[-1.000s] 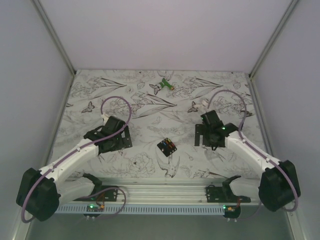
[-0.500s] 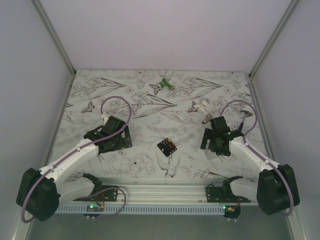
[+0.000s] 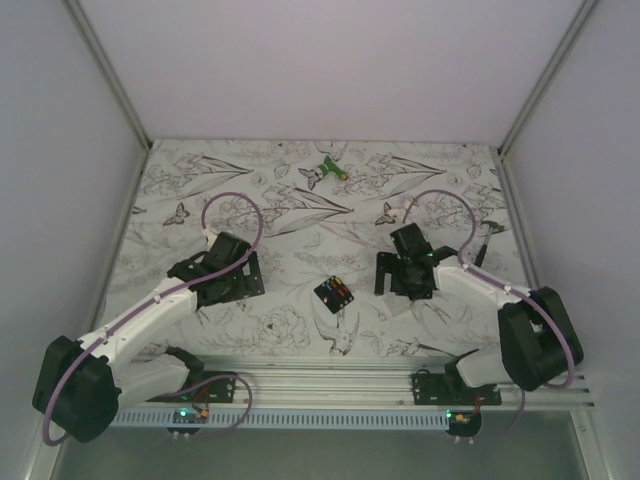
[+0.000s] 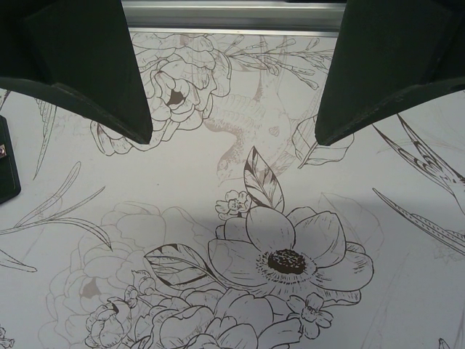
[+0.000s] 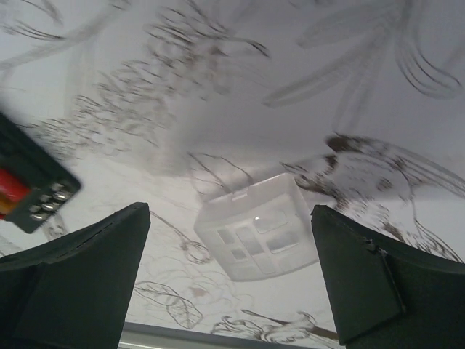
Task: Snap on the fuse box
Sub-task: Pick up the fuse box cover from the center of the board.
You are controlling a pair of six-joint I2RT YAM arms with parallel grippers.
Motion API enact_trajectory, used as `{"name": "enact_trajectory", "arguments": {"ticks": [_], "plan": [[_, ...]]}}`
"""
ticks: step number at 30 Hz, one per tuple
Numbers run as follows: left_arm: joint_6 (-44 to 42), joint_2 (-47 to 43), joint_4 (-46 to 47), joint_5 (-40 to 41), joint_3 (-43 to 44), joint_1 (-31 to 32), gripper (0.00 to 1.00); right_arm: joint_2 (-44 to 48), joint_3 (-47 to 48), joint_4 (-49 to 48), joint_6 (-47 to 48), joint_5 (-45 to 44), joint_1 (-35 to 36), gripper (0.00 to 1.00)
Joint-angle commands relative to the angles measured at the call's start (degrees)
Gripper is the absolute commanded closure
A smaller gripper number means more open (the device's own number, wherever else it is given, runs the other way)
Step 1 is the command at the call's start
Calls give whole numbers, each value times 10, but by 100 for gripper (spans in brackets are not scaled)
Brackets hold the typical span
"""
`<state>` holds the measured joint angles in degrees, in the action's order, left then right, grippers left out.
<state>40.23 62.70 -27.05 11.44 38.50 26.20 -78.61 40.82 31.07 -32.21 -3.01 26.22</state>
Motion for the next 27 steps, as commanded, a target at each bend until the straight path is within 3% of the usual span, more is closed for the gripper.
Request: {"name": "enact_trajectory", "arguments": {"ticks": [1, 7, 11, 27], "plan": [[-5, -4, -17, -5, 5, -4, 0, -51, 57, -31, 25, 4, 39, 0], [-5, -6, -17, -4, 4, -4, 0, -107, 114, 11, 40, -66, 90, 0], [-5, -4, -17, -6, 4, -4, 0, -83, 99, 58, 8, -135, 108, 0], [-5, 0, -16, -9, 7, -4, 0, -22, 38, 125, -44, -152, 88, 0]]}}
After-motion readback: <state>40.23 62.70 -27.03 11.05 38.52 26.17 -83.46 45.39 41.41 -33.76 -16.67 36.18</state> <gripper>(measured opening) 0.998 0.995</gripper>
